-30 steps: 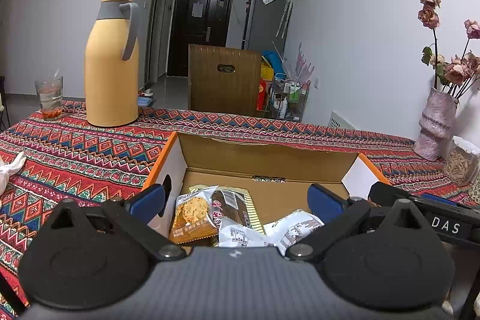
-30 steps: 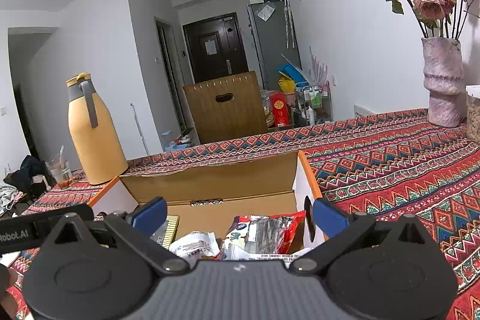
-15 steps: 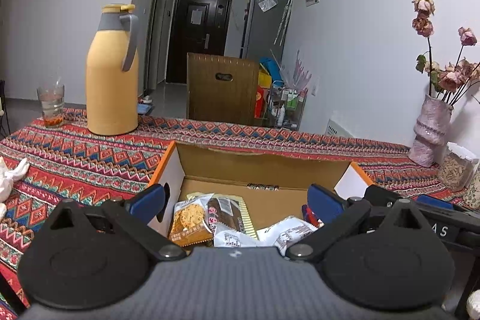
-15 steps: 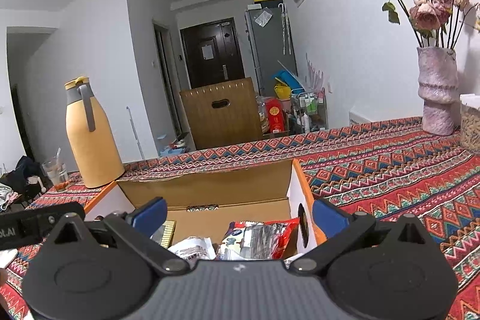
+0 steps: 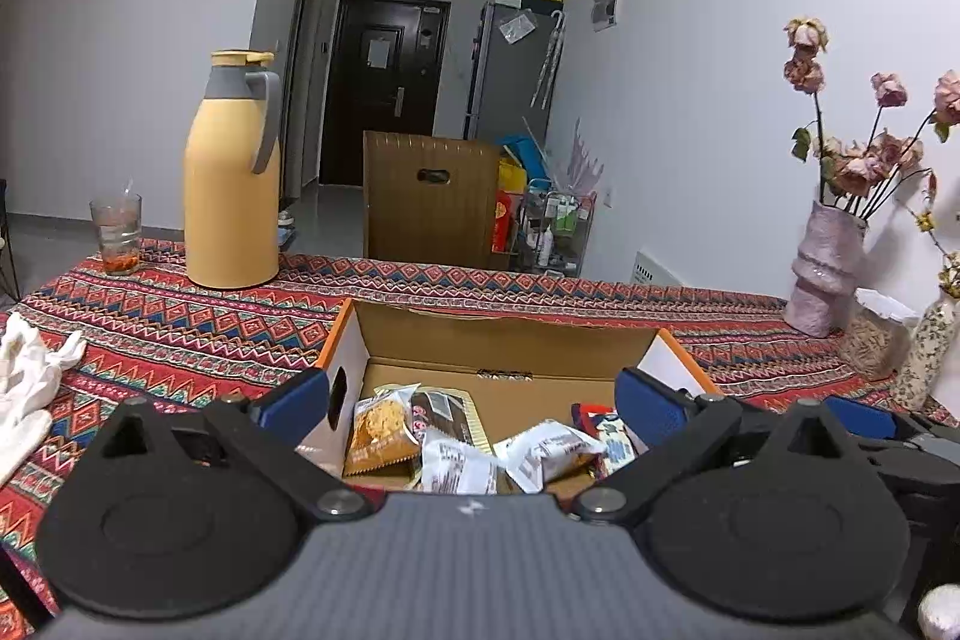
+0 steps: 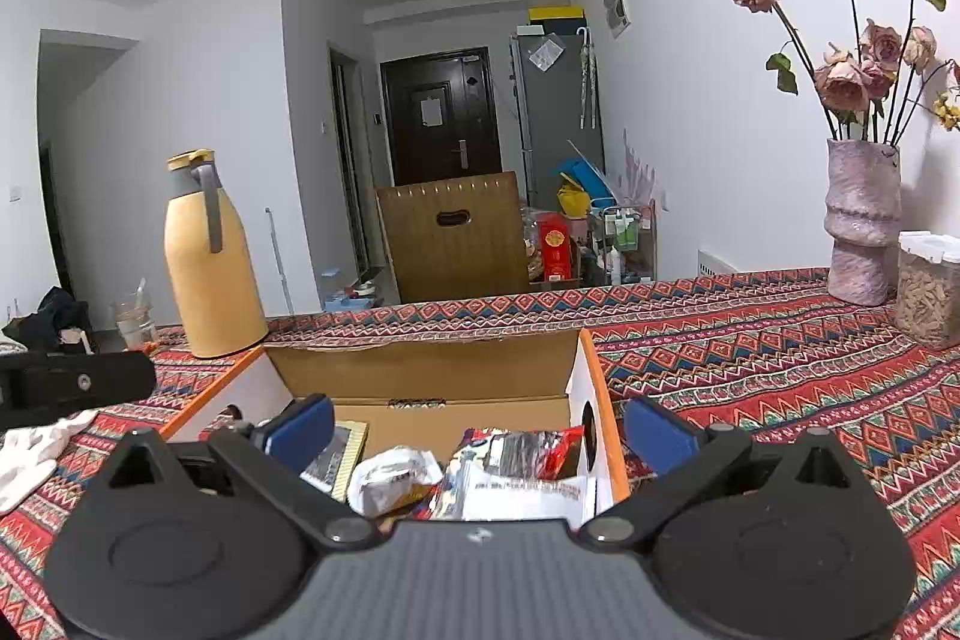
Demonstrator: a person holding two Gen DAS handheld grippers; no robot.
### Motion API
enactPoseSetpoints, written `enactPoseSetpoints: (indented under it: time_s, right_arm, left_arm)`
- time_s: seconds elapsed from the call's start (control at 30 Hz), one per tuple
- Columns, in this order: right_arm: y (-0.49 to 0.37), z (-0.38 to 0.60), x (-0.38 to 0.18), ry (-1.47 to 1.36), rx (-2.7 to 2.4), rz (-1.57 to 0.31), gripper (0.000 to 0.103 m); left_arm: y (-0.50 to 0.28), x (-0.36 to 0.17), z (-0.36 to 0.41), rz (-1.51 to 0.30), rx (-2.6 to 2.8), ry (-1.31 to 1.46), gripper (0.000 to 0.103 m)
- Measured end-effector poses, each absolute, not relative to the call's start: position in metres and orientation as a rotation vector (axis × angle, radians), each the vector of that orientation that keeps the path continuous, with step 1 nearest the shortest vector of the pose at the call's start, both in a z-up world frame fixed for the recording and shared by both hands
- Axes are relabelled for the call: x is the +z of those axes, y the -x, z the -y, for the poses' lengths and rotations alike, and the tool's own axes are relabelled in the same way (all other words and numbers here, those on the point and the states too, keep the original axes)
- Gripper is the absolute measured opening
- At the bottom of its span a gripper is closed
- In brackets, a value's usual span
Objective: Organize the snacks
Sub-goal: 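Withdraw both tools from the box back over the snack pile, then lower the right tool onto a white packet and close it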
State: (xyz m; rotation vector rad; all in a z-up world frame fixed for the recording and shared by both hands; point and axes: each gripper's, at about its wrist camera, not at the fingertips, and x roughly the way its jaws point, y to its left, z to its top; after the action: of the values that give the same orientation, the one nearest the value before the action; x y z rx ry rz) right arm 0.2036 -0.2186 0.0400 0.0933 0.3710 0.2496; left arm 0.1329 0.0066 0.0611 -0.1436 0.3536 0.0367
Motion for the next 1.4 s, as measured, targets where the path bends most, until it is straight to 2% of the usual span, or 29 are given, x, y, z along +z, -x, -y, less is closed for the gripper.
enactPoseSetpoints:
  time_s: [0.43,0.97,1.07,1.33,1.4]
  right_arm:
    - [-0.134,0.226,0.031,-0.07,0.278,-0.394,0.103]
    - [-0.062,0.216,-0.015,-0.012,0.326,-0.557,0.102]
    - [-0.053,0.21,-0.022,-0.01,0.361,-0.578,0.096]
    - [-0.056,0.192,-0.037,-0.017,0.445,-0.654,0.07]
    - [-0.059,0.191,-0.041,-0.029,0.454,-0.666,0.068]
  left_arm:
    - [-0.07,0.046,-0.015,-0.407,0.023,0.152,0.103]
    - [-0.016,0.0,-0.029,-0.512,0.047,0.15,0.103]
    - [-0.008,-0.003,-0.029,-0.517,0.05,0.147,0.103]
    - [0.009,-0.011,-0.029,-0.529,0.039,0.145,0.103]
    - [0.011,-0.012,-0.029,-0.531,0.035,0.148,0.103]
